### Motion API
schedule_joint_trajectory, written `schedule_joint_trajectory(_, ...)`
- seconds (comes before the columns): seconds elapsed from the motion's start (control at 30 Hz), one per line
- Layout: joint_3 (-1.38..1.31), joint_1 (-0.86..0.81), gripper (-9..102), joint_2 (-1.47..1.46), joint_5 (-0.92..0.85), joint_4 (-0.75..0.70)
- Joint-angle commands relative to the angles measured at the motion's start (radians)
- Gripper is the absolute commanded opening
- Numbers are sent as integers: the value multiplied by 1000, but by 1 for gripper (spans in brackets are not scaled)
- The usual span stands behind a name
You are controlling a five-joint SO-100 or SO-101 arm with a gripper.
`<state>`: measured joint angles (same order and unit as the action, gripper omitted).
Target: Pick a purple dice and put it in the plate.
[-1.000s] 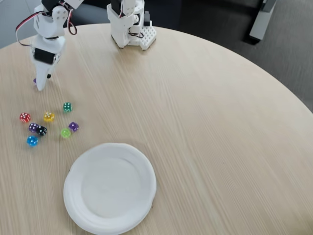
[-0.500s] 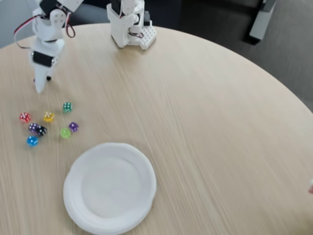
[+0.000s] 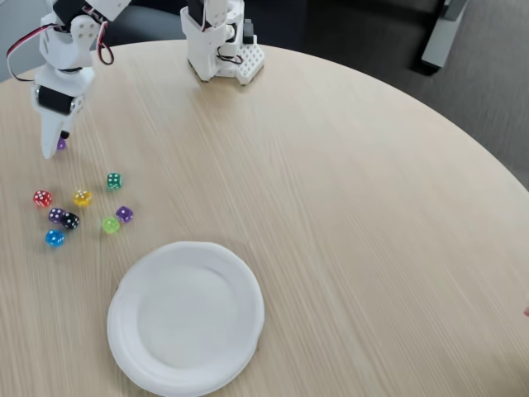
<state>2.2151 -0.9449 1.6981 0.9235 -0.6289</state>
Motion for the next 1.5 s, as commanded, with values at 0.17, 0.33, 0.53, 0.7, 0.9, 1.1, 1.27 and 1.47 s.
schedule_joint_trajectory(0.17,-25,2,13,3,-11,-2)
schedule_joint_trajectory(0.33,-23,5,13,3,-14,-2)
schedule_joint_trajectory(0.53,-18,6,12,5,-20,0)
schedule_joint_trajectory(0.7,-15,3,7,5,-31,0)
schedule_joint_trajectory(0.9,-15,3,7,5,-43,2)
schedule_joint_trajectory(1.1,-14,9,13,5,-63,2)
schedule_joint_trajectory(1.27,-14,0,16,5,-86,12)
schedule_joint_trajectory(1.47,-18,-5,16,3,-87,14)
